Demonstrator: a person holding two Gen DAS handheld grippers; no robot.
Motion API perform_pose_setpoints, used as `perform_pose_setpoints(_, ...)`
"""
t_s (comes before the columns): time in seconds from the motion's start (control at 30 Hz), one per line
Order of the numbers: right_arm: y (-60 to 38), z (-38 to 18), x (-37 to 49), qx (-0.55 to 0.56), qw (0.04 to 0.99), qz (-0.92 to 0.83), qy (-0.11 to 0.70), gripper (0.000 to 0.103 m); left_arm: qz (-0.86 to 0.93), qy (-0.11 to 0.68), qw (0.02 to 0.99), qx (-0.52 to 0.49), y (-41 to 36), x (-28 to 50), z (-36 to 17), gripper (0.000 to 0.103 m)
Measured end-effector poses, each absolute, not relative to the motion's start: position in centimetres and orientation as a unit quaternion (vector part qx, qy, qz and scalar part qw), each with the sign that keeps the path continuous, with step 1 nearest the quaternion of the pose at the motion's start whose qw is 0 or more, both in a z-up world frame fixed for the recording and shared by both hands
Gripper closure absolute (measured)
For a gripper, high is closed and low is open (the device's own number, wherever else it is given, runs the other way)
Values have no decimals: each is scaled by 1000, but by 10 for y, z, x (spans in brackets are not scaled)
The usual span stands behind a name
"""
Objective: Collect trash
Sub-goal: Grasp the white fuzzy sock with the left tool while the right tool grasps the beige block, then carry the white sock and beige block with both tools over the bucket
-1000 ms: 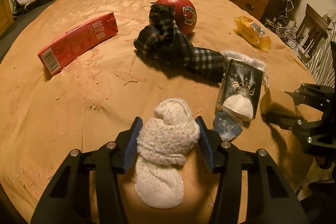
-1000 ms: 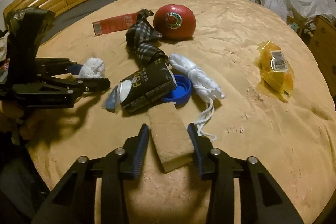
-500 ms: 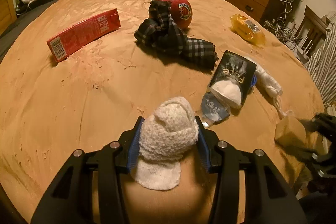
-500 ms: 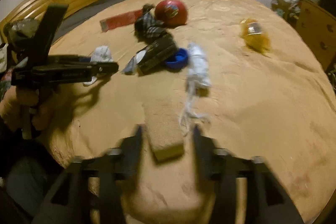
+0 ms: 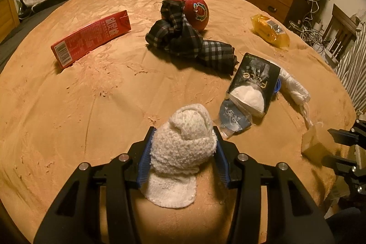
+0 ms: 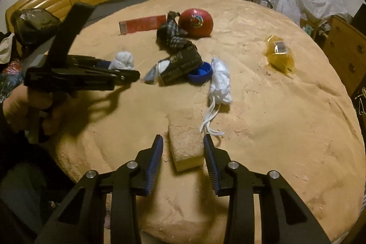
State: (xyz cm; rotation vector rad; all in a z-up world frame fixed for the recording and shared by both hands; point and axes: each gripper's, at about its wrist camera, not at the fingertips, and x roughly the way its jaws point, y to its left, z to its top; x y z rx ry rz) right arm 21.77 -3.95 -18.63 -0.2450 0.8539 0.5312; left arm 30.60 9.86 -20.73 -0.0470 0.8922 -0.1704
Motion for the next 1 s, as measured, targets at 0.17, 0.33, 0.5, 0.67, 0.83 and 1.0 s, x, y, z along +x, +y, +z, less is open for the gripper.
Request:
perform_pose_setpoints(0.17,-35,-200,227,-120,865,253,417,67,-81,427,900,-19,97,306,-208,57)
perform_pose_setpoints(0.33,-39,-189,220,-89,883,235,396,73,-74,420,904,-17,97,302,-206,59)
perform_pose_setpoints(0.5,-46,-166,202,-45,905,217,362,74,-66,405,912,-20,94,287,-197,61)
perform_pose_setpoints(0.67,-52,-145,185,-12,923,197,331,74,-62,373,926,-10,81,258,-171,61)
perform_pose_setpoints(0.83,-72,-131,183,52,929,199,309,73,-69,363,929,-13,77,239,-156,61)
perform_pose_setpoints(1.0,-112,-143,214,76,936,113,326,55,-67,375,924,-27,81,238,-157,61)
